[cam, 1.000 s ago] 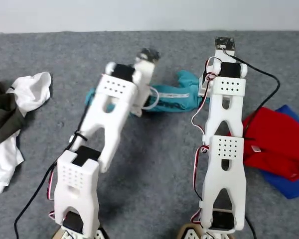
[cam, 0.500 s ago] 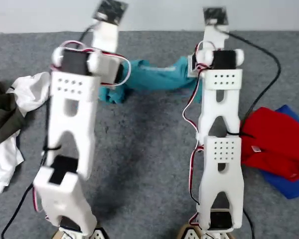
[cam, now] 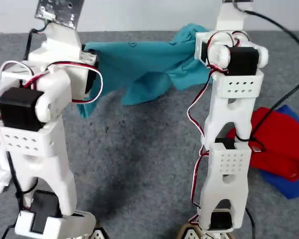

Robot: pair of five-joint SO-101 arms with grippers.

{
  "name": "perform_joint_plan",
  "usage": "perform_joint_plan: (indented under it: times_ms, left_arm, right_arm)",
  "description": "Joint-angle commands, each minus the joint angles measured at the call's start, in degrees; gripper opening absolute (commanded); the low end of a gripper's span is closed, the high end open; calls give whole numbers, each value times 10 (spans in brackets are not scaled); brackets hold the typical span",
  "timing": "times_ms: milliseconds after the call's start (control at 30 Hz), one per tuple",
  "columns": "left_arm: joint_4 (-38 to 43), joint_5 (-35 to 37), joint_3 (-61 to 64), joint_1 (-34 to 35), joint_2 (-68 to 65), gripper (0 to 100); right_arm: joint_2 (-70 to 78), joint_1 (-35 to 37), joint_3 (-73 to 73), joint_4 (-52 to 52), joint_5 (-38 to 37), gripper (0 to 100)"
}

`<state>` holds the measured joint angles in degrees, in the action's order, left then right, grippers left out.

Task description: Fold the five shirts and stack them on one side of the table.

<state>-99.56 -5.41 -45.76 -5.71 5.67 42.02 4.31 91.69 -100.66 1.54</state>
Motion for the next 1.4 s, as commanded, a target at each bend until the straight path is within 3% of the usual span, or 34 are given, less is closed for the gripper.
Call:
perform_joint_plan:
  times_ms: [0, 133, 267, 500, 800, 1133, 1367]
  left_arm:
    - [-5, -11, 12, 7, 17, 12]
    - [18, -11, 64, 6, -7, 12]
    - [43, -11, 124, 6, -36, 12]
    - [106, -13, 219, 10, -86, 12]
    - [135, -34, 262, 9, -140, 12]
    - [134, -33, 262, 5, -145, 12]
    - [134, -33, 262, 5, -146, 12]
  right_arm:
    - [11, -9, -66, -23, 5, 92]
    - [44, -10, -189, -22, 5, 207]
    - [68, -10, -293, -22, 0, 210]
    - [69, 11, -434, -23, -76, 209]
    - [1, 95, -552, -13, -131, 209]
    - [56, 115, -542, 289, -134, 209]
    - [42, 124, -537, 303, -133, 209]
